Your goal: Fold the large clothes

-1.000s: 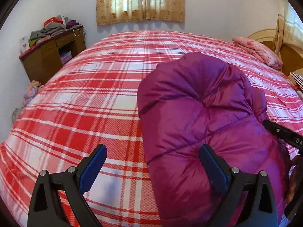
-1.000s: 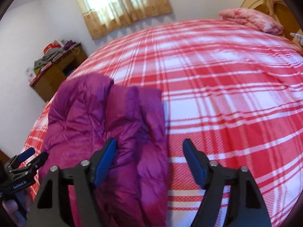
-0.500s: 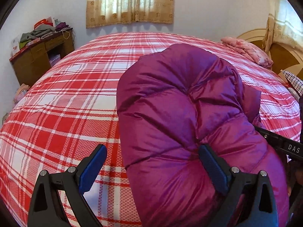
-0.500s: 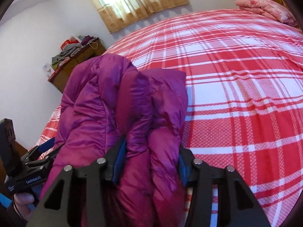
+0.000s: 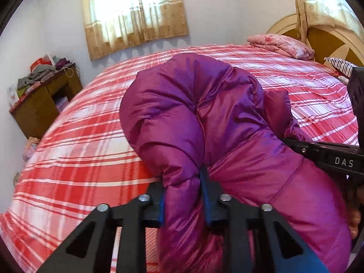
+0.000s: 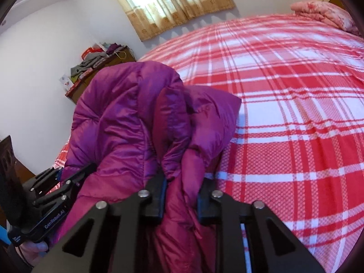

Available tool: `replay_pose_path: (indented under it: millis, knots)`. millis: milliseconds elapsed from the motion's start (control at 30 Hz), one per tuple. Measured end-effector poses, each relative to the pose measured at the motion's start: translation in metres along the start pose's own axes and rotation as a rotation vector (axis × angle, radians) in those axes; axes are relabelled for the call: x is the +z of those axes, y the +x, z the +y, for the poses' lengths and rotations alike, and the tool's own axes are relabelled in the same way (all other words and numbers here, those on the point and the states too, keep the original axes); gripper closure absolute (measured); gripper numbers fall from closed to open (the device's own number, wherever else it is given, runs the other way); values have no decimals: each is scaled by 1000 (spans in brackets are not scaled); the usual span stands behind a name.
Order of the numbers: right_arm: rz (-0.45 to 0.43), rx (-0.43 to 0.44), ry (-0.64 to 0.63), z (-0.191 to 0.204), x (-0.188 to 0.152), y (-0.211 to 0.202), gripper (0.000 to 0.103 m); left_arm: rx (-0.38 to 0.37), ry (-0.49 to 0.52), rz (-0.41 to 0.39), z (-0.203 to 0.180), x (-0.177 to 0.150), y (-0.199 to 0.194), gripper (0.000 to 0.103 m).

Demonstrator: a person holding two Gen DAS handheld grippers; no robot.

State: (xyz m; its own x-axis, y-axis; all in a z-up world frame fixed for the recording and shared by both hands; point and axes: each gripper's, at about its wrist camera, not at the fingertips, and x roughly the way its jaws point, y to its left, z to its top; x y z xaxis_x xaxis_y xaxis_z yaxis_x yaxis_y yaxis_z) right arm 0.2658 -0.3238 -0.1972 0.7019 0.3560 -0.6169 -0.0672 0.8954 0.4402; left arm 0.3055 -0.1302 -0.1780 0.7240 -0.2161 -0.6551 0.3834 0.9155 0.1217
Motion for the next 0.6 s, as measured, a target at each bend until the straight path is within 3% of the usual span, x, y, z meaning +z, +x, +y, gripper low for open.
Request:
replay_pose_path:
  millis: [367,600]
  knots:
    - [-76,99,-56,54,2,-26,84,75,-46,-50,29,5,-63,86]
    - [-71,147,-104,87,15,-18,85,112,-81,-68,60,4,-89,87]
